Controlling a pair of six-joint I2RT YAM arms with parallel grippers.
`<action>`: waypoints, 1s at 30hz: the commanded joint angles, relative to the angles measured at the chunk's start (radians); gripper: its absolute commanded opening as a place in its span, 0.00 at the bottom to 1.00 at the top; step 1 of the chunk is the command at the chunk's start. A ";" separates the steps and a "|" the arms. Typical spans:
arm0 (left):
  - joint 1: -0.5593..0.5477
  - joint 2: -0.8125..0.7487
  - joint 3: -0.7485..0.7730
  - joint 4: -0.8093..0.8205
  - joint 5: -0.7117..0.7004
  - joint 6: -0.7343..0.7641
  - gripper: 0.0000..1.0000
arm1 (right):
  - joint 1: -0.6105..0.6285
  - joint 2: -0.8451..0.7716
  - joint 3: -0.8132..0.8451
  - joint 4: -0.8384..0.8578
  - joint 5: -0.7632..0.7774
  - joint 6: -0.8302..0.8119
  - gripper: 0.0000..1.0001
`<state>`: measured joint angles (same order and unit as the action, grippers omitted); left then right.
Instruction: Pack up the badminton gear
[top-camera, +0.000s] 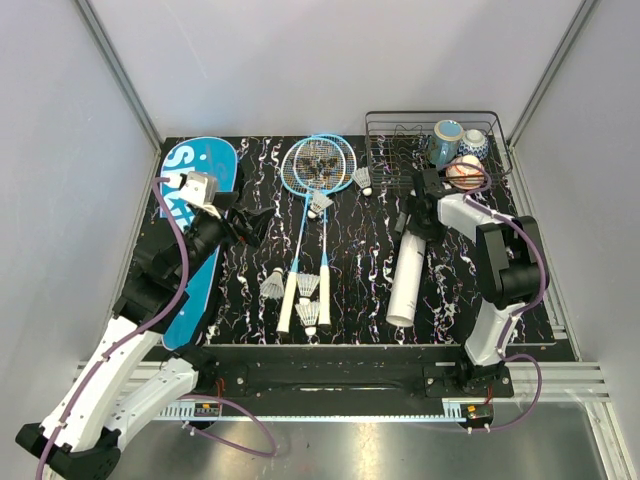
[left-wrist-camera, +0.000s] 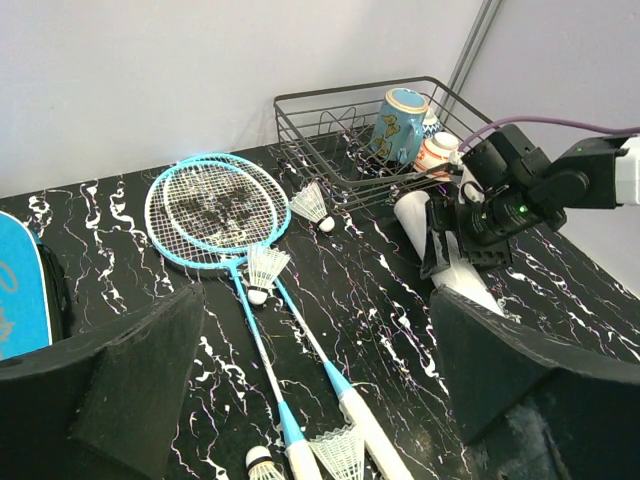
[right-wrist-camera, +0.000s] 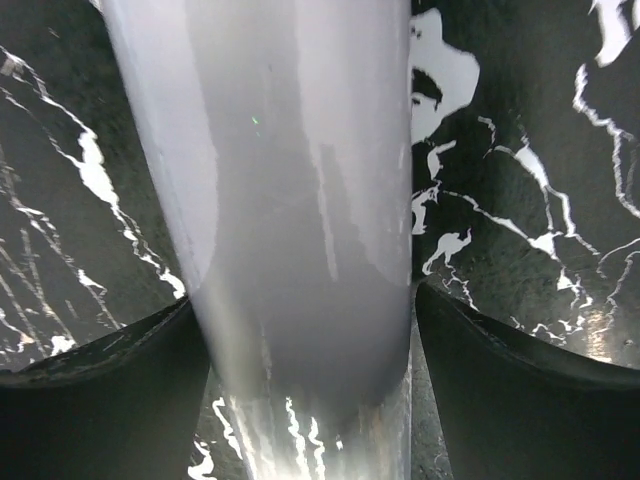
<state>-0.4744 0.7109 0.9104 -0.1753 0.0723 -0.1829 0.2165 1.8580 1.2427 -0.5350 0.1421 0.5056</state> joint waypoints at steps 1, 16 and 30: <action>-0.006 0.005 0.048 0.030 0.000 0.008 0.99 | -0.002 -0.054 -0.075 0.095 -0.033 0.028 0.83; -0.016 0.091 0.054 0.040 0.081 -0.053 0.99 | 0.003 -0.601 -0.448 0.320 -0.355 0.094 0.63; -0.027 0.537 0.217 0.161 0.734 -0.381 0.99 | 0.208 -0.780 -0.321 0.614 -0.512 0.361 0.59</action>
<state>-0.4904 1.1805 1.0985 -0.1455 0.5560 -0.4431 0.3073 1.0813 0.8253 -0.0944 -0.3695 0.7345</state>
